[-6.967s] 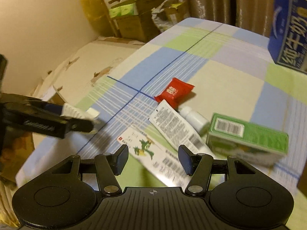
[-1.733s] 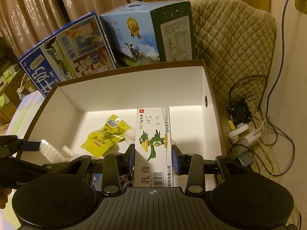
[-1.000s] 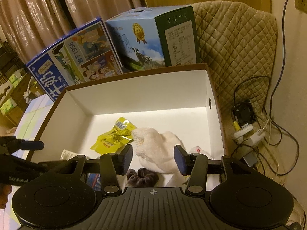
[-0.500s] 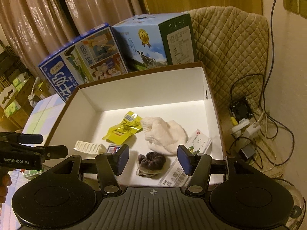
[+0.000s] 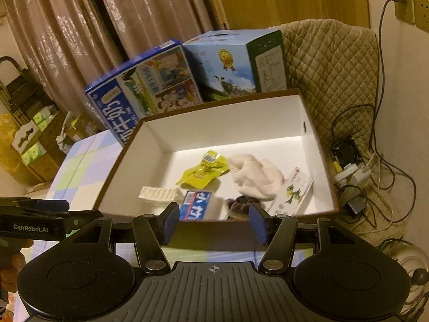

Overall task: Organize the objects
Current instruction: 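Withdraw both tools from the cardboard box back over the table, then lower the left tool onto the white tube and close on it, then grasp the small white pill bottle with the right tool while the left tool holds the tube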

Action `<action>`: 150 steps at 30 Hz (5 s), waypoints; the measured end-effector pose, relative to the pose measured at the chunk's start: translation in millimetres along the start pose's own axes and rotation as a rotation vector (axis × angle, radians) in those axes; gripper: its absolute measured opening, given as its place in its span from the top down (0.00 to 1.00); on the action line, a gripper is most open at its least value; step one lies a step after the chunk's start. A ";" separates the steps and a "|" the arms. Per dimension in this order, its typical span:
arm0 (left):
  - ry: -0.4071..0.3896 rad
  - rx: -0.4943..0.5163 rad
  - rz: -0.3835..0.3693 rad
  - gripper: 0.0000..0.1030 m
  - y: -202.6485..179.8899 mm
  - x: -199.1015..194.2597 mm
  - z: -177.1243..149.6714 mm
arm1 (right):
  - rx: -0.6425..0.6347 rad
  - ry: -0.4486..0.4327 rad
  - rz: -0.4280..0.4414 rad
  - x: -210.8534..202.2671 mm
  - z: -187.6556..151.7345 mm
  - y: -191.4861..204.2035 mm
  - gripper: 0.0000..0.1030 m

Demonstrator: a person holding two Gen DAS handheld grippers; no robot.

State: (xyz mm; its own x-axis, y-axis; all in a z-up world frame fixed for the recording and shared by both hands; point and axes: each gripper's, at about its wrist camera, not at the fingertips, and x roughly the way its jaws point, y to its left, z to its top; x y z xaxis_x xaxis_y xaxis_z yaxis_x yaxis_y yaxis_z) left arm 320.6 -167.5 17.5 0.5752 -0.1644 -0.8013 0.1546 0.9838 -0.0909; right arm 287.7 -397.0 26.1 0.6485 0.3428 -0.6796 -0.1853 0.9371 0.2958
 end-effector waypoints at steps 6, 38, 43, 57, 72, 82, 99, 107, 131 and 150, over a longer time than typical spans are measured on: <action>0.010 -0.026 0.008 0.05 16.6 -17.9 -24.3 | -0.006 0.022 0.015 -5.0 -18.3 20.5 0.47; 0.102 -0.264 0.151 0.05 171.5 -85.5 -153.1 | -0.135 0.223 0.139 46.4 -110.2 174.0 0.46; 0.109 -0.281 0.172 0.05 190.9 -86.7 -158.4 | -0.140 0.244 0.140 57.7 -117.4 189.0 0.46; 0.116 -0.318 0.162 0.05 225.3 -63.2 -151.6 | -0.129 0.284 0.107 84.7 -116.7 200.0 0.47; 0.147 -0.422 0.198 0.05 263.0 17.2 -134.0 | -0.049 0.336 0.011 108.9 -109.2 165.2 0.47; 0.121 -0.466 0.216 0.04 269.1 49.5 -115.8 | -0.033 0.366 -0.024 116.6 -107.7 154.6 0.47; 0.181 -0.343 0.302 0.05 269.1 34.5 -152.9 | -0.058 0.397 -0.015 122.1 -113.1 168.4 0.47; 0.189 -0.331 0.317 0.09 279.1 12.1 -177.3 | -0.098 0.417 0.018 126.1 -119.3 185.8 0.47; 0.113 -0.324 0.323 0.66 318.5 -17.8 -193.9 | -0.483 0.273 0.270 178.4 -130.9 323.9 0.61; 0.121 -0.343 0.317 0.66 339.3 -5.8 -176.7 | -1.093 0.274 0.178 275.0 -144.4 402.0 0.64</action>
State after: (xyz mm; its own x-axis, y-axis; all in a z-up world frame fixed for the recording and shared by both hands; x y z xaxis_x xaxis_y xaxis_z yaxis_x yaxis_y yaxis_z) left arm 227.8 180.0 -113.2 0.4502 0.1372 -0.8823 -0.2988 0.9543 -0.0040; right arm 285.0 83.5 -138.8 0.3911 0.3536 -0.8497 -0.8891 0.3837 -0.2496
